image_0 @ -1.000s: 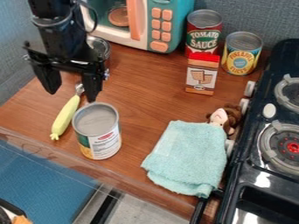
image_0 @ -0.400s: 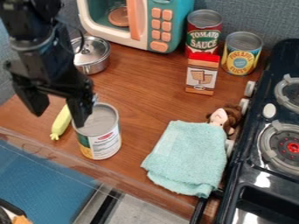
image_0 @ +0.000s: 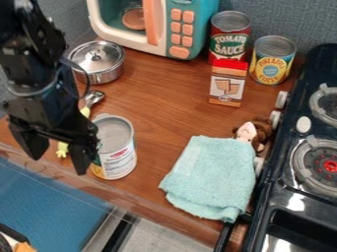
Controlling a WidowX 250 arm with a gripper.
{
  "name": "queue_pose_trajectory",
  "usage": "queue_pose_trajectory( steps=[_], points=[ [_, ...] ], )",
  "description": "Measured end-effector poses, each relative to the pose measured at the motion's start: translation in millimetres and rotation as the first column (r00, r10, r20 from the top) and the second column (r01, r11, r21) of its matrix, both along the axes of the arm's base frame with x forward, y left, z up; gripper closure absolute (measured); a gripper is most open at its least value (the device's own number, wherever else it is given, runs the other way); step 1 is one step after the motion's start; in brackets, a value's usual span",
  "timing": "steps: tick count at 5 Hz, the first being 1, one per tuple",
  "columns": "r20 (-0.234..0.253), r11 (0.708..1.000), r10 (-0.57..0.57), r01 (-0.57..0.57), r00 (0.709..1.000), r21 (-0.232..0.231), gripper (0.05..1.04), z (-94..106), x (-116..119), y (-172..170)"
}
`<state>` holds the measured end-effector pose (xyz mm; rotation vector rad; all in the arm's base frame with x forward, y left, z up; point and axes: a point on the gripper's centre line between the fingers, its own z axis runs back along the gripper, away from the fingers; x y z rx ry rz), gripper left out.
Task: Move tin can closer to the microwave
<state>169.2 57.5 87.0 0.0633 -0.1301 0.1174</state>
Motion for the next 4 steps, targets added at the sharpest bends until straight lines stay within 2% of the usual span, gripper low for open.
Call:
queue_pose_trajectory(
  steps=[1, 3, 4],
  points=[
    [-0.017, 1.000, -0.014, 0.014, 1.000, 0.012, 0.084, -9.1, 4, -1],
    [-0.069, 0.999, -0.044, 0.046, 0.997, 0.025, 0.084, -44.0, 9, -7],
    [-0.060, 0.999, -0.043, 0.044, 0.997, 0.025, 0.084, -46.6, 11, -8]
  ],
)
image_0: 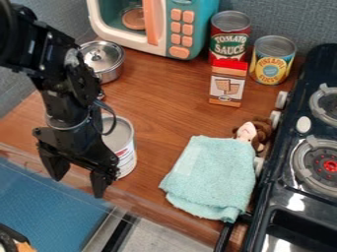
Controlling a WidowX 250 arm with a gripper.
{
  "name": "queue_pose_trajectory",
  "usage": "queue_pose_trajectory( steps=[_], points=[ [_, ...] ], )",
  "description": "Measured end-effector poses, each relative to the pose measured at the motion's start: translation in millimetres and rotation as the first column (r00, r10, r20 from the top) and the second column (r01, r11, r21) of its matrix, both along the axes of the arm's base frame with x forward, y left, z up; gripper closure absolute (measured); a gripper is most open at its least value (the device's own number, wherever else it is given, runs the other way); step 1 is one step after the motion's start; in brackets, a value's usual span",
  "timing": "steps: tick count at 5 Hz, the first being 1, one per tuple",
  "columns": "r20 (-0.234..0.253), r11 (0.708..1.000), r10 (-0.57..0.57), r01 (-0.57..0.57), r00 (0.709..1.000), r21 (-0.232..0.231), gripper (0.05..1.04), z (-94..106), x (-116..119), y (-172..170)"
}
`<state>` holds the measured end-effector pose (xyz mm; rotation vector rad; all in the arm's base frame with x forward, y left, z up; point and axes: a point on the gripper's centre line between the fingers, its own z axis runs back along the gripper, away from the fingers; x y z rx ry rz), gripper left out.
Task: Move tin can closer to the microwave
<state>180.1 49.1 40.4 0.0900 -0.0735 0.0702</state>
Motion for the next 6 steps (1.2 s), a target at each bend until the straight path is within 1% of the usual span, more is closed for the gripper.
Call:
queue_pose_trajectory(
  steps=[2, 3, 6],
  points=[
    [0.041, 1.000, -0.014, 0.014, 0.999, 0.012, 0.084, -3.6, 6, 5],
    [0.065, 1.000, -0.014, 0.012, 0.998, 0.026, 0.084, -3.8, 16, 9],
    [0.106, 1.000, 0.019, -0.021, 0.994, 0.015, 0.084, -7.8, 26, 14]
  ],
)
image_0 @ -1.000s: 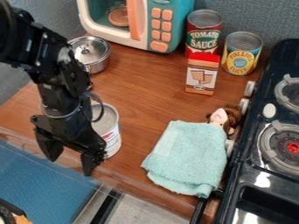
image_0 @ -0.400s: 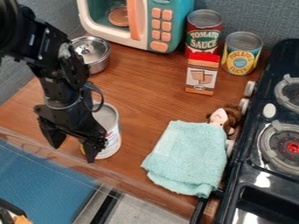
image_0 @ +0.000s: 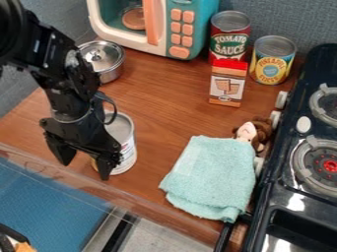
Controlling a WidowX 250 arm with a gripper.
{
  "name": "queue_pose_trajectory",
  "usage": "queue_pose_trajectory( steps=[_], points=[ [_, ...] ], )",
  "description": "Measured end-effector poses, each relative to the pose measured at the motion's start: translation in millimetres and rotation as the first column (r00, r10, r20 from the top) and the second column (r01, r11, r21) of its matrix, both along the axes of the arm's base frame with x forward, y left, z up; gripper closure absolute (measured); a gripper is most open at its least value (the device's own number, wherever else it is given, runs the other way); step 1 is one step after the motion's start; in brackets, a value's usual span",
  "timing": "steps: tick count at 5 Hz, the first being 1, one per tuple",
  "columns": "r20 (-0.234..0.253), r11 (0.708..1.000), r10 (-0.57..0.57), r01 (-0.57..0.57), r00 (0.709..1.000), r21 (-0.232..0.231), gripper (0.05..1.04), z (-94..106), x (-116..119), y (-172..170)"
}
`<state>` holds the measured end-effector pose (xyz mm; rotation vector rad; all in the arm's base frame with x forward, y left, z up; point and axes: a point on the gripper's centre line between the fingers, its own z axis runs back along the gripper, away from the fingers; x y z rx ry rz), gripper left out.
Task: Move tin can closer to the microwave
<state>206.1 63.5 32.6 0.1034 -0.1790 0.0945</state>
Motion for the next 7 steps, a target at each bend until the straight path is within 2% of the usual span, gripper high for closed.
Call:
queue_pose_trajectory(
  steps=[1, 3, 4, 6, 7],
  points=[
    [0.012, 1.000, 0.006, -0.006, 1.000, -0.001, 0.084, -0.8, 2, 0],
    [0.040, 0.999, 0.040, -0.041, 0.998, 0.019, 0.084, -6.9, 27, 9],
    [0.033, 0.998, 0.050, -0.051, 0.998, 0.025, 0.084, -12.1, 38, 14],
    [0.046, 0.998, 0.060, -0.062, 0.997, 0.027, 0.084, -10.7, 63, 20],
    [0.057, 0.999, 0.031, -0.032, 0.998, 0.027, 0.083, -3.9, 79, 10]
  ],
)
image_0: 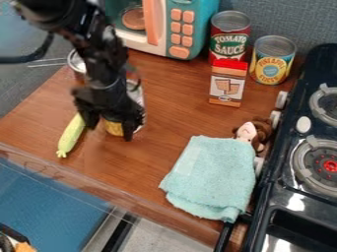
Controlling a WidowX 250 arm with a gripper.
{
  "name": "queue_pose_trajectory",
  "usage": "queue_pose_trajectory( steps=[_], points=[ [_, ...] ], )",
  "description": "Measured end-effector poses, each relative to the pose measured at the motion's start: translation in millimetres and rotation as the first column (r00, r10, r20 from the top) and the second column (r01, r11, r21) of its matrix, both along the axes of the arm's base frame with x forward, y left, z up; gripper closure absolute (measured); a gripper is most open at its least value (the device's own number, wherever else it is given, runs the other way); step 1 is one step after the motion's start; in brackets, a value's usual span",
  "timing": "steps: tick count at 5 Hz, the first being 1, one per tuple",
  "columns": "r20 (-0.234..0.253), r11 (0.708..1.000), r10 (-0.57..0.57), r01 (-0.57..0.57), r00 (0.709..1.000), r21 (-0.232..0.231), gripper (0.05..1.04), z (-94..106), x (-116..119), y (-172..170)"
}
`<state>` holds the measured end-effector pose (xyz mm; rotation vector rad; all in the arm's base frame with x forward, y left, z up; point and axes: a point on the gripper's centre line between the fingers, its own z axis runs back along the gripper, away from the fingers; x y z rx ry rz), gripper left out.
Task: Move tin can closer to the microwave
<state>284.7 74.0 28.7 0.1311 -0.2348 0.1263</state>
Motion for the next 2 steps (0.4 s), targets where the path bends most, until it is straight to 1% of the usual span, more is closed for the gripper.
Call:
queue_pose_trajectory(
  steps=[2],
  points=[
    [-0.001, 1.000, 0.000, 0.000, 1.000, -0.001, 0.084, -2.7, 12.2, -2.6]
  ],
)
